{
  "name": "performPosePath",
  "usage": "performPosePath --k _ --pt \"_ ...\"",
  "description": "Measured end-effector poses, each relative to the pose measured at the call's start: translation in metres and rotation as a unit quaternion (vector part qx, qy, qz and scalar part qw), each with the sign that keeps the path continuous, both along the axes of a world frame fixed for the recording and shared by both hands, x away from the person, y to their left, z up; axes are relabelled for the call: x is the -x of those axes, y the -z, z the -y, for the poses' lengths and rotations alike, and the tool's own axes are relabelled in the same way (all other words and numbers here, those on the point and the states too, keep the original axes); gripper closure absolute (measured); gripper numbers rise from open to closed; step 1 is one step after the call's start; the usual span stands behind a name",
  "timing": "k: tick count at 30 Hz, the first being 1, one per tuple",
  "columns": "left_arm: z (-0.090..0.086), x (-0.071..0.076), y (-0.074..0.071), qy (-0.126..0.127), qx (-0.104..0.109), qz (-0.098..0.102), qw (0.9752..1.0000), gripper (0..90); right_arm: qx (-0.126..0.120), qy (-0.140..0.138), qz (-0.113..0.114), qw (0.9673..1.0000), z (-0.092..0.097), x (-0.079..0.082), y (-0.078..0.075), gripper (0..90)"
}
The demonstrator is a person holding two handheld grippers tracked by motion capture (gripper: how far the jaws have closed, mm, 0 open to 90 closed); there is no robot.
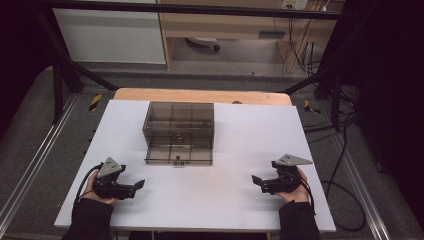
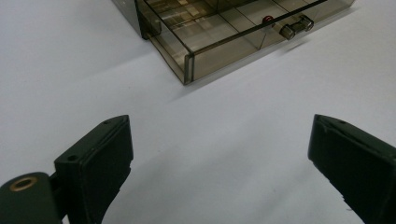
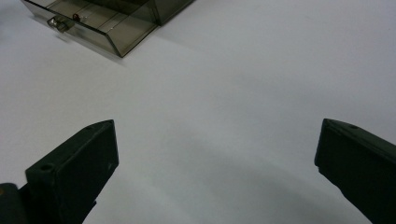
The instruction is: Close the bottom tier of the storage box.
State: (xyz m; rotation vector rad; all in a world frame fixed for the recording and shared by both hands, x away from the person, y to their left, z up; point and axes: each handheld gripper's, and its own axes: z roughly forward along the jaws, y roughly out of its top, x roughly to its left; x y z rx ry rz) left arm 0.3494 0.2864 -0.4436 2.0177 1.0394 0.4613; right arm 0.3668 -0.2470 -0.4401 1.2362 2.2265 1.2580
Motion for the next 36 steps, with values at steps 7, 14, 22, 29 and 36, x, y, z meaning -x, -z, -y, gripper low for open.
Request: performPosePath --k 7,14,22,29,36 --pt "0.002 0.001 0.0 0.003 0.001 -0.001 1.0 8.1 -0.004 0.005 -0.003 1.0 0.006 0.002 0.002 0.1" --pt "0.005 0.001 -0.001 0.008 0.0 -0.003 1.0 9.4 -0.003 0.005 -0.006 1.0 0.01 0.004 0.005 0.1" --pt "0.008 0.001 -0.002 0.01 -0.001 -0.005 0.9999 12.1 -0.007 0.002 -0.007 1.0 0.013 0.005 0.006 0.1" --pt "0.016 0.001 -0.002 0.02 0.001 -0.011 0.9997 18.3 -0.01 0.004 -0.005 0.9999 0.015 0.006 0.005 0.1" --pt "0.025 0.001 -0.002 0.029 -0.004 -0.012 0.9995 29.4 -0.007 0.002 -0.003 1.0 0.015 0.006 0.006 0.1"
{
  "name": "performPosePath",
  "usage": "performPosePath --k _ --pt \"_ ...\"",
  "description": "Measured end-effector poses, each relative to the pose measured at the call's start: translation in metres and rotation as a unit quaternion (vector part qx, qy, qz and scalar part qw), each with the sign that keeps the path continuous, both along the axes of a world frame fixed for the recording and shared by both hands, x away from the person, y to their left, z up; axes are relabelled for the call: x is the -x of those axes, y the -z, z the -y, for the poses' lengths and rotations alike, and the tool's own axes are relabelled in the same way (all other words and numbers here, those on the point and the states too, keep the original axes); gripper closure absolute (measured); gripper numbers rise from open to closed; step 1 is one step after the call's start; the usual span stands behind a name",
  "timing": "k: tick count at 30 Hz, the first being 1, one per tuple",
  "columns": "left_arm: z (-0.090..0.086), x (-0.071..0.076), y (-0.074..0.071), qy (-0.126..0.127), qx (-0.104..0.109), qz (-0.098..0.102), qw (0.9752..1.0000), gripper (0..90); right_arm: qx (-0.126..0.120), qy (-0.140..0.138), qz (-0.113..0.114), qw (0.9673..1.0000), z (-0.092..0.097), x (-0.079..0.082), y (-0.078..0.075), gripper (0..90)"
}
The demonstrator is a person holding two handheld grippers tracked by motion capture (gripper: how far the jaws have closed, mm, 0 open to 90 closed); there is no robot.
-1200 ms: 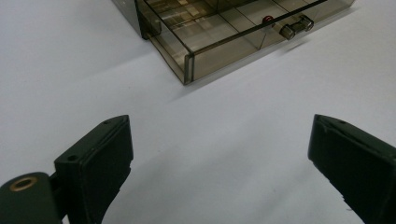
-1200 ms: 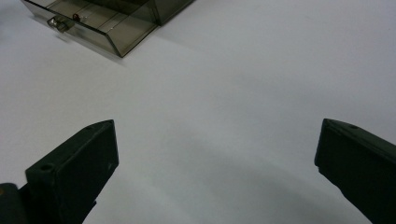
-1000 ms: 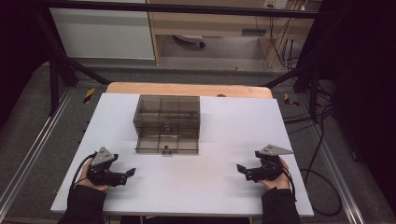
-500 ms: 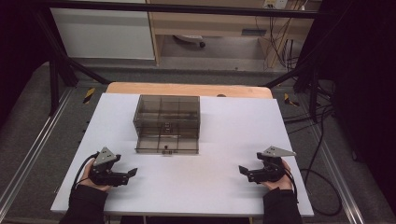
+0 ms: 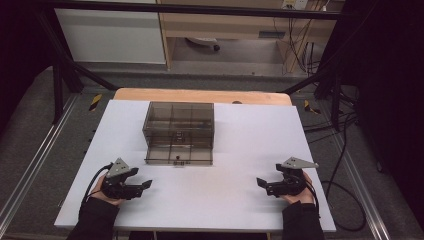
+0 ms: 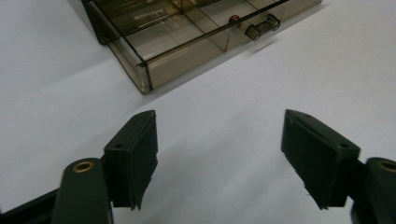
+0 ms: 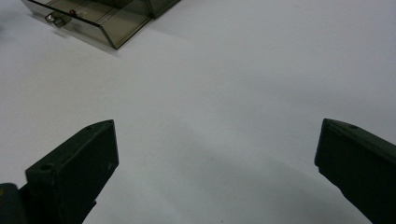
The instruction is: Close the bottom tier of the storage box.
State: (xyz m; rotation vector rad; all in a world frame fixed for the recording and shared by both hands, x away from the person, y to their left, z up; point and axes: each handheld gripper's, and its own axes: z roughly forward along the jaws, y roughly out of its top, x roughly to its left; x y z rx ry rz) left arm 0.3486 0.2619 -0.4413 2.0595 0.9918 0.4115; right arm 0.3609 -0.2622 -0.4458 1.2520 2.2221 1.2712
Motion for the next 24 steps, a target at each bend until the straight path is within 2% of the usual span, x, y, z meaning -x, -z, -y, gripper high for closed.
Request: performPosePath --k 6,24 --pt "0.007 0.0 -0.002 0.0 -0.001 0.004 1.0 38.4 0.0 0.002 -0.001 1.0 0.0 0.001 0.0 0.2" --pt "0.031 -0.009 -0.004 0.004 -0.004 0.001 1.0 59.3 -0.005 0.004 0.0 1.0 0.001 0.001 0.001 0.1"
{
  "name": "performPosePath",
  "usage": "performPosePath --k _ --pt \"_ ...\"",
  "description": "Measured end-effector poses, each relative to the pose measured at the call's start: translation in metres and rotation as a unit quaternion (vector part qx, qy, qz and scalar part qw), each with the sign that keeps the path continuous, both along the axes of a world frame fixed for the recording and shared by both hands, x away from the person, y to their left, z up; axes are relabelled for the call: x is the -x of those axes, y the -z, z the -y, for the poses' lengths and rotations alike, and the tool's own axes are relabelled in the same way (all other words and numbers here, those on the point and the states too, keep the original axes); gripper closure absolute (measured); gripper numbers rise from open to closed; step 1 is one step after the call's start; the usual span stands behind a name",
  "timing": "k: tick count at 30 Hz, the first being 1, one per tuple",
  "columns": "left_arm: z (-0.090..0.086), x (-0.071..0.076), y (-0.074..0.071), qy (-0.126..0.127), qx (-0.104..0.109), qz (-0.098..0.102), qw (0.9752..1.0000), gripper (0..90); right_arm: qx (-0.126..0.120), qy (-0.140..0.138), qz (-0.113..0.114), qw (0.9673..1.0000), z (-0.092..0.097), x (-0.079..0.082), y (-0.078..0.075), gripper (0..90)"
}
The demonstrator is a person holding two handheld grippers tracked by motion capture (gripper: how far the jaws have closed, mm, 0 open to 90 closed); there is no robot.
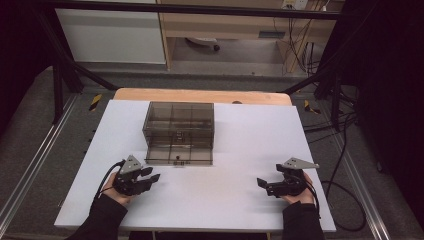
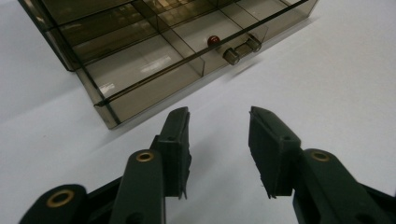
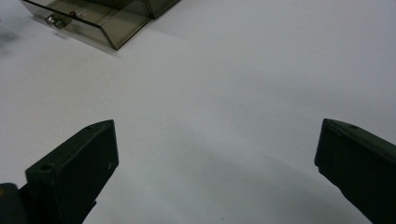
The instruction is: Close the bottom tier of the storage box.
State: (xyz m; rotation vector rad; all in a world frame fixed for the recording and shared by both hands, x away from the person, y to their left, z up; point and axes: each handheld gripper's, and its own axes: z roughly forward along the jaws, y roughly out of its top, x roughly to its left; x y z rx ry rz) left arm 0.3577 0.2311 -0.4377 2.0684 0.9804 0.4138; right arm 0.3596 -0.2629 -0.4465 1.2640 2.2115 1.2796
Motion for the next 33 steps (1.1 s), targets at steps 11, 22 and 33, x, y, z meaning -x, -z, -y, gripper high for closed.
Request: performPosePath --k 11,22,33 --pt "0.014 -0.006 -0.003 -0.002 -0.007 -0.003 1.0 72.2 0.002 -0.004 -0.002 1.0 -0.001 0.001 0.001 0.1" --pt "0.037 -0.019 -0.003 -0.002 -0.021 -0.002 0.9998 82.9 0.003 -0.003 -0.001 1.0 0.0 0.001 0.001 0.1" --pt "0.047 -0.028 0.003 -0.011 -0.034 -0.003 0.9993 89.6 0.004 -0.003 -0.001 1.0 0.0 0.001 0.001 0.1"
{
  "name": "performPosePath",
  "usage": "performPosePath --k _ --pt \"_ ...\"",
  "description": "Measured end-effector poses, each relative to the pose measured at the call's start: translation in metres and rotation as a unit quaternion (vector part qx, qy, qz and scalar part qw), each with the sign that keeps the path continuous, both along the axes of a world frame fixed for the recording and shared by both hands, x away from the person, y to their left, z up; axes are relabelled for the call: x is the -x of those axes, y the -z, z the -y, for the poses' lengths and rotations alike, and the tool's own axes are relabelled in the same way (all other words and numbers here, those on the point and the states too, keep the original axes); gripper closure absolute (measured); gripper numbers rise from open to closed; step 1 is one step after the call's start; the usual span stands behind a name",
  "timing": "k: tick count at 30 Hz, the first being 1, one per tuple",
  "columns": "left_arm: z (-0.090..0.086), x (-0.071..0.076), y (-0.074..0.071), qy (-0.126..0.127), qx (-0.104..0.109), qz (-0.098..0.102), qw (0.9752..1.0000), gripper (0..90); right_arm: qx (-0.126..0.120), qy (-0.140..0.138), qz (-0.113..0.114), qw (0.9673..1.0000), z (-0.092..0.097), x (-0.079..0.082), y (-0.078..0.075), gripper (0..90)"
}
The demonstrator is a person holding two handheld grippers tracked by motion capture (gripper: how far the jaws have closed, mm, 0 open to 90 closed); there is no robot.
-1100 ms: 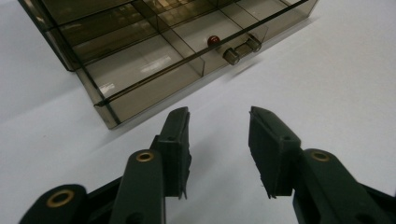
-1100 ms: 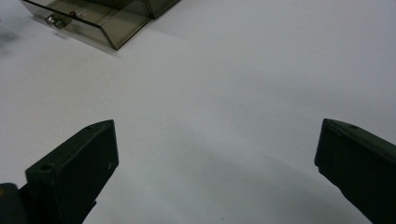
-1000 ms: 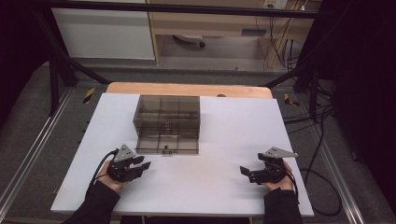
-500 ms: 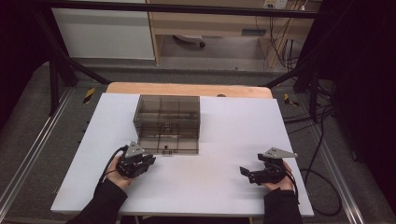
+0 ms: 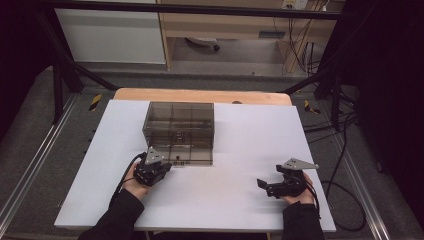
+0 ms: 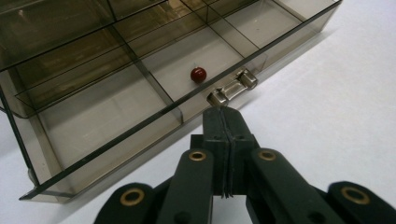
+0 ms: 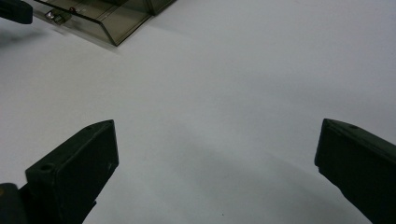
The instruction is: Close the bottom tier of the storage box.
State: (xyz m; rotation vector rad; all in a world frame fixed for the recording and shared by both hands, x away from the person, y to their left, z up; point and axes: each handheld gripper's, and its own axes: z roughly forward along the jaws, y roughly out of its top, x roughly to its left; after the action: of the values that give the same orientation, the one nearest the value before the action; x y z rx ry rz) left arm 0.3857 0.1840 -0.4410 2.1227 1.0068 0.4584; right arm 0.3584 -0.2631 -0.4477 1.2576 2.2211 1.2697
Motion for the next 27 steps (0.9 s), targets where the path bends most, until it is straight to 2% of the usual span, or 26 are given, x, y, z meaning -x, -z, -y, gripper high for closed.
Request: performPosePath --k 16,22,27 --pt "0.005 -0.007 0.007 -0.008 0.005 0.002 1.0 89.8 0.001 -0.001 0.001 1.0 0.0 0.0 0.0 0.1" --pt "0.005 -0.01 0.008 -0.013 0.015 -0.001 0.9998 89.8 0.001 -0.001 0.0 1.0 -0.001 0.0 0.0 0.1" --pt "0.006 -0.011 0.009 -0.014 0.012 0.001 0.9998 89.8 0.001 0.0 0.0 1.0 -0.001 0.0 0.0 0.1"
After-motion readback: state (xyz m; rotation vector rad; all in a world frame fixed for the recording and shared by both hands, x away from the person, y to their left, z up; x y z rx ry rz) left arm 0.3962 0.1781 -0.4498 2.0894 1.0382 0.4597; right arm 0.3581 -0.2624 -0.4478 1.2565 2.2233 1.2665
